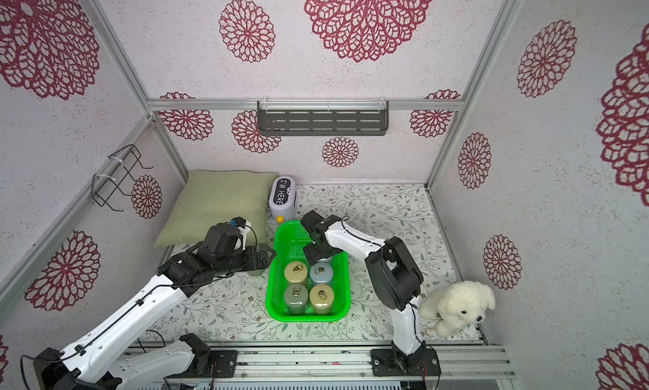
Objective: Take the tea canister out of the basket
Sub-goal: Pick up the tea canister from the basket.
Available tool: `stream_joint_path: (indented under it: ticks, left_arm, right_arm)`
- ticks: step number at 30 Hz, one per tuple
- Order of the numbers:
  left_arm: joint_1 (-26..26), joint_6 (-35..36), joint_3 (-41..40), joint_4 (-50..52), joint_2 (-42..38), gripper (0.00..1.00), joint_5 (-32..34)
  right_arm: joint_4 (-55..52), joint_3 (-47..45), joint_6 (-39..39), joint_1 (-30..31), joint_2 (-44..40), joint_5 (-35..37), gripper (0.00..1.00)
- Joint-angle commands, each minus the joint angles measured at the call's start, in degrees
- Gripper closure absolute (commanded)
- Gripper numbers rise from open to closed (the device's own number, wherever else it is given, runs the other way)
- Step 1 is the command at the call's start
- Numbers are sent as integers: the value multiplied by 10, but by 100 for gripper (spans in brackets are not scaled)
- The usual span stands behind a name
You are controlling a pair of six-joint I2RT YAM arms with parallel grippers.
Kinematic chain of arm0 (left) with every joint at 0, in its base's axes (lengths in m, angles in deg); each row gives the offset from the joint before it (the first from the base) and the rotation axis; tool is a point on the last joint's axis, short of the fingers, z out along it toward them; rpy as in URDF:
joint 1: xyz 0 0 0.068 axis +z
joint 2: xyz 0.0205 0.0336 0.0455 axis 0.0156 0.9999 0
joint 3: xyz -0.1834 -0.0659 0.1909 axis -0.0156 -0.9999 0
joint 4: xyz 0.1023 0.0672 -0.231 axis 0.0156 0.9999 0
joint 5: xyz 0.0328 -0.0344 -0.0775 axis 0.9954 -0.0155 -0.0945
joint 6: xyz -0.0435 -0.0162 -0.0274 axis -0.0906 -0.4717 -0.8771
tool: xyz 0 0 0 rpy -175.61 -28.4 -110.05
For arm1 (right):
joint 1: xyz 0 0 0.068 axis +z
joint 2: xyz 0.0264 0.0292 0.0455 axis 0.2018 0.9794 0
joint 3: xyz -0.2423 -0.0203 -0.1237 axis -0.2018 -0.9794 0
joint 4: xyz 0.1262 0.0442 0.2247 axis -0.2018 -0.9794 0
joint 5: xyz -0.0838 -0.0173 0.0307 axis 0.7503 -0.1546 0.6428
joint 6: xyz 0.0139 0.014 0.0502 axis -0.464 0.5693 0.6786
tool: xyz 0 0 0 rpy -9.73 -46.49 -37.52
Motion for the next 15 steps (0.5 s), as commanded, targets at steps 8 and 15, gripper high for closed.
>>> stream_joint_path:
  ticks: [8,15]
  left_arm:
    - [-5,-1,-7,-16,-9,3,-1]
    - [-7,1,-7,-21,-5,3,-19]
  right_arm:
    - [-28,39,-1,1,-36,6,28]
    - [-47,69,6,0,-74,16,28]
